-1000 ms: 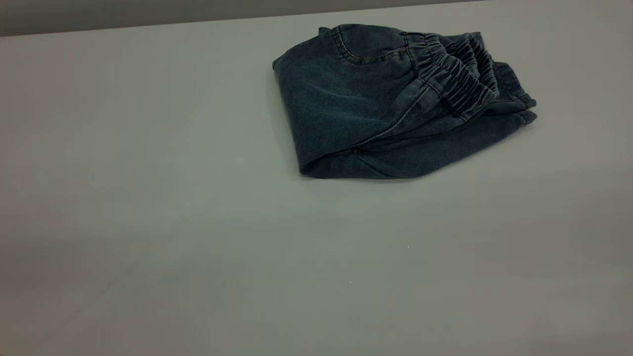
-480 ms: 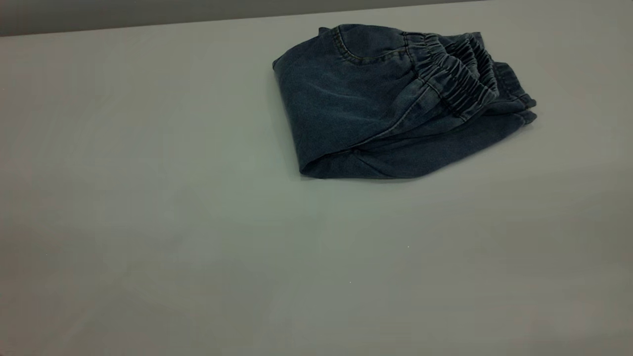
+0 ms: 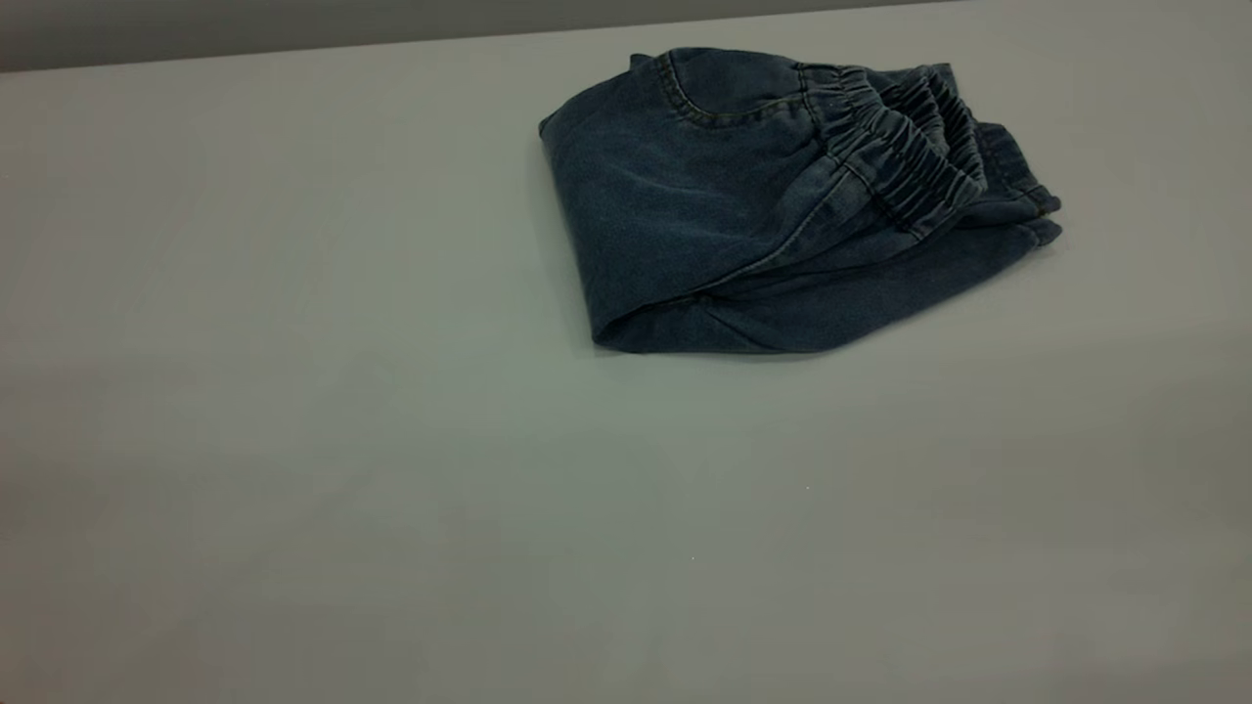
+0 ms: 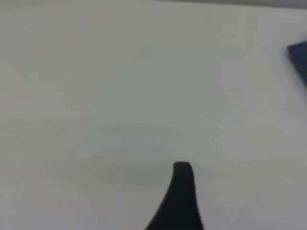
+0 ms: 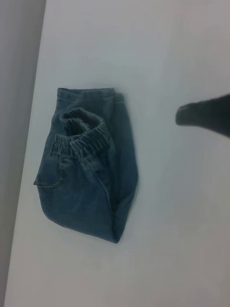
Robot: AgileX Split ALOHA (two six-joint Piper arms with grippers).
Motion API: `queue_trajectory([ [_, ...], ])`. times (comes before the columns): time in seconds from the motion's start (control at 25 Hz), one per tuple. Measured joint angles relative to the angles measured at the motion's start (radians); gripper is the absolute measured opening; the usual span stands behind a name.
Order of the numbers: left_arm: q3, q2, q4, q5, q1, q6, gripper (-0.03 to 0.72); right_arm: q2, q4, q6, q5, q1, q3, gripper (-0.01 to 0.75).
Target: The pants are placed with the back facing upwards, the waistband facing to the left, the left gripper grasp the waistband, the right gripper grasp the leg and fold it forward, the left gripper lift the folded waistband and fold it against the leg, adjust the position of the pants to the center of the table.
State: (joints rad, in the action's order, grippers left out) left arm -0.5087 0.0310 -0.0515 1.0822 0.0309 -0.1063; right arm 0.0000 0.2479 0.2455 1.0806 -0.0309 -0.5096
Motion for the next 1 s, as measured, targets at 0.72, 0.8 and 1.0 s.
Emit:
queue_trajectory([
  [0.72, 0.000, -0.031, 0.000, 0.003, 0.001, 0.000, 0.590, 0.000, 0.000, 0.000, 0.000, 0.001, 0.000, 0.465],
  [0.8, 0.000, -0.031, 0.000, 0.003, 0.001, 0.000, 0.590, 0.000, 0.000, 0.000, 0.000, 0.001, 0.000, 0.465],
  [1.0, 0.000, -0.031, 0.000, 0.003, 0.001, 0.000, 0.590, 0.000, 0.000, 0.000, 0.000, 0.001, 0.000, 0.465],
])
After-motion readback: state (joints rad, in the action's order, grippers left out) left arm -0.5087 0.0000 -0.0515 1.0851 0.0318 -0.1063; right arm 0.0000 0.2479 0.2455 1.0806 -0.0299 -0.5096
